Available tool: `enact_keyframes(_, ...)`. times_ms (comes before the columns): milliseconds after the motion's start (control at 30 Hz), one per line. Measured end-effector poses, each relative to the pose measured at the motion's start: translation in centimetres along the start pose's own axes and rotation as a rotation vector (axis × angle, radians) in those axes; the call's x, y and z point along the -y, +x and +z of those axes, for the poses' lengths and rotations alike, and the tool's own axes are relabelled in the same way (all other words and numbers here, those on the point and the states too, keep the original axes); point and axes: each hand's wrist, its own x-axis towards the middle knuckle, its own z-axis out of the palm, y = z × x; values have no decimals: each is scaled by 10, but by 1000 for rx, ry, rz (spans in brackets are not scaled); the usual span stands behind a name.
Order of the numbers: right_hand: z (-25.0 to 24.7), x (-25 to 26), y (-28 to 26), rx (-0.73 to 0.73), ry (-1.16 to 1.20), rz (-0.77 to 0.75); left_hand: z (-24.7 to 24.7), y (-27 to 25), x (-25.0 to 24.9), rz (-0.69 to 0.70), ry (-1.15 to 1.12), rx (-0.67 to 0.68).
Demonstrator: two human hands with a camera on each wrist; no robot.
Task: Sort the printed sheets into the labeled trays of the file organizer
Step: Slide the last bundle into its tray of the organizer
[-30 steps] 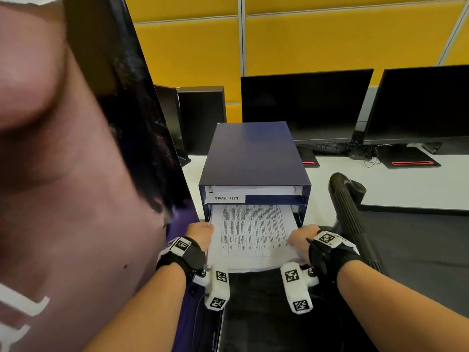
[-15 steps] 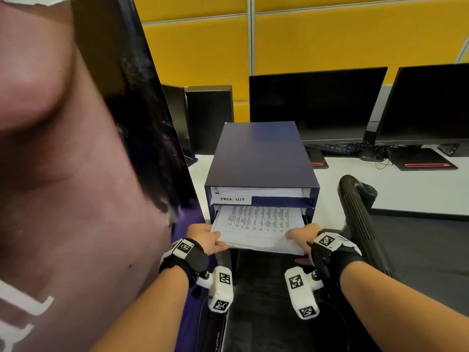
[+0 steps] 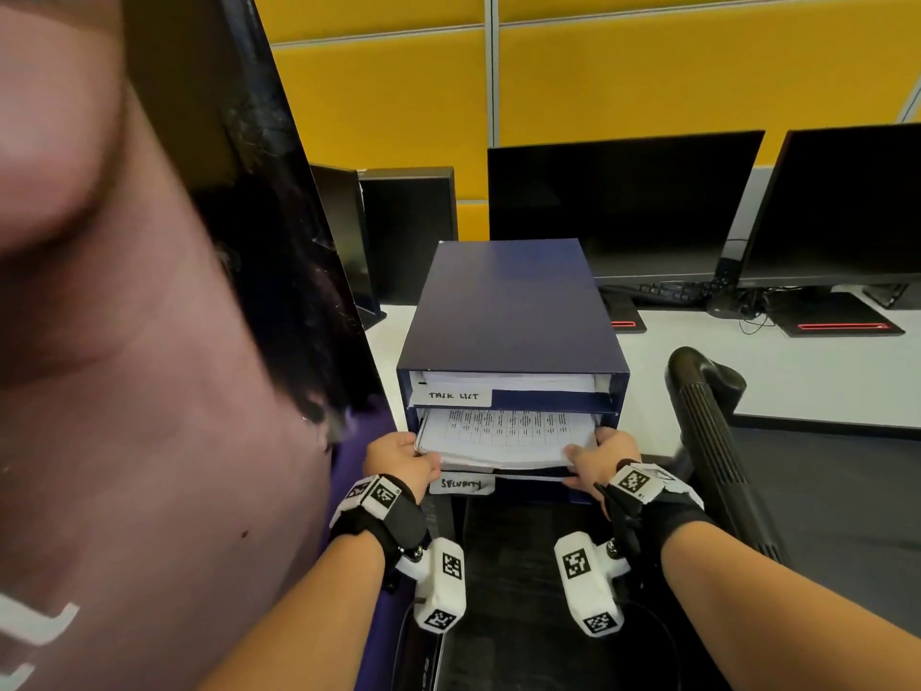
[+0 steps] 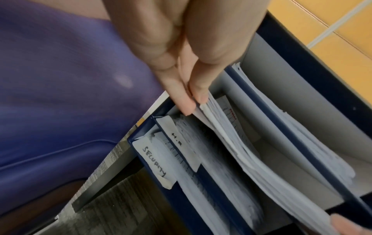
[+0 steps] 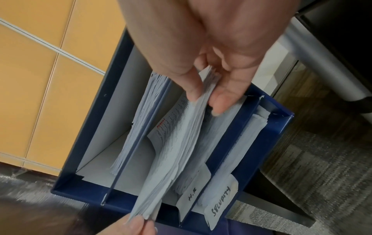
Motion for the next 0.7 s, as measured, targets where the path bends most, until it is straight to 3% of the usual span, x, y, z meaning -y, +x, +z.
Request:
enact_keyframes(200, 6, 2, 4, 24, -139, -44, 5, 4, -3, 85, 140, -59)
enact_keyframes(367, 12, 4, 8, -70, -331, -76, 5, 10, -1, 115, 229, -36)
enact_keyframes(533, 19, 2, 9, -118, -306, -98, 4, 16, 4, 229, 419, -8)
enact_keyframes(700, 14, 2, 12, -87, -345, -101, 10, 21, 2, 245, 477, -31)
